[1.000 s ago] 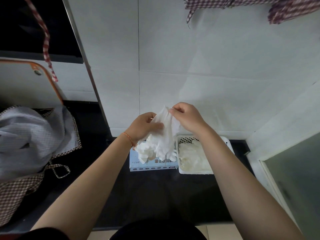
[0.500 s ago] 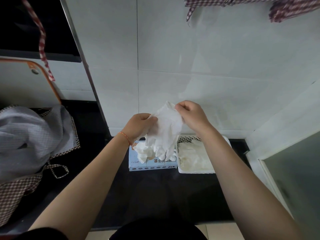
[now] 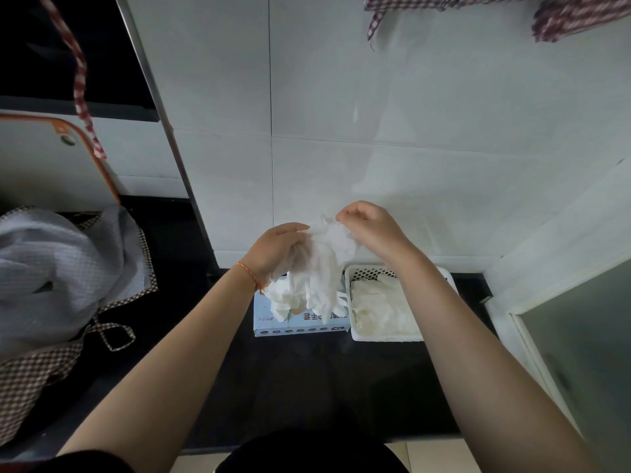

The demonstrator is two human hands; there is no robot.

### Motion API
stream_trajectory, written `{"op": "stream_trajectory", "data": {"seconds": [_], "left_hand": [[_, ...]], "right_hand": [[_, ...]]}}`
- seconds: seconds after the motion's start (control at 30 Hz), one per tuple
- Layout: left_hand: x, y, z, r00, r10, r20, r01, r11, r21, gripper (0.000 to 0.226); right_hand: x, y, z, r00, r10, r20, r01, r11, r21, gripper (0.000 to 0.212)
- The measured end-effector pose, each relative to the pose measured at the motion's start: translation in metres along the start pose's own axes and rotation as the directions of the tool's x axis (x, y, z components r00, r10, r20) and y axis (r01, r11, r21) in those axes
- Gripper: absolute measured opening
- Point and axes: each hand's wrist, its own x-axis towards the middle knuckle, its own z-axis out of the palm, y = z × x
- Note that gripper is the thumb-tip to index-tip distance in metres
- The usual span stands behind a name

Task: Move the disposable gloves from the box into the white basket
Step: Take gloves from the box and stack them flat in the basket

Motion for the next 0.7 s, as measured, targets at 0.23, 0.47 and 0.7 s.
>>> {"op": "stream_trajectory", "data": {"seconds": [0.23,0.47,0.7], "left_hand": [[0.003,-0.001,0.0,0.998,0.047,0.039,-0.045,0.998,-0.033,0.028],[0.008,-0.009,-0.004,0.997,0.052,0.051,-0.052,0.999,-0.011,0.03],[0.006,-0.008,0.0,0.995,0.052,0.08,-0.05,0.998,-0.033,0.024]], "right_hand": [[0.0,0.005,0.002,1.0,-0.009,0.028,0.009,1.0,-0.008,0.012],[0.0,0.004,-0.001,0.999,-0.002,0.05,-0.002,0.998,0.07,0.017],[0.002,0.006,0.001,0.999,0.002,0.035,-0.007,0.988,0.152,0.031]]}}
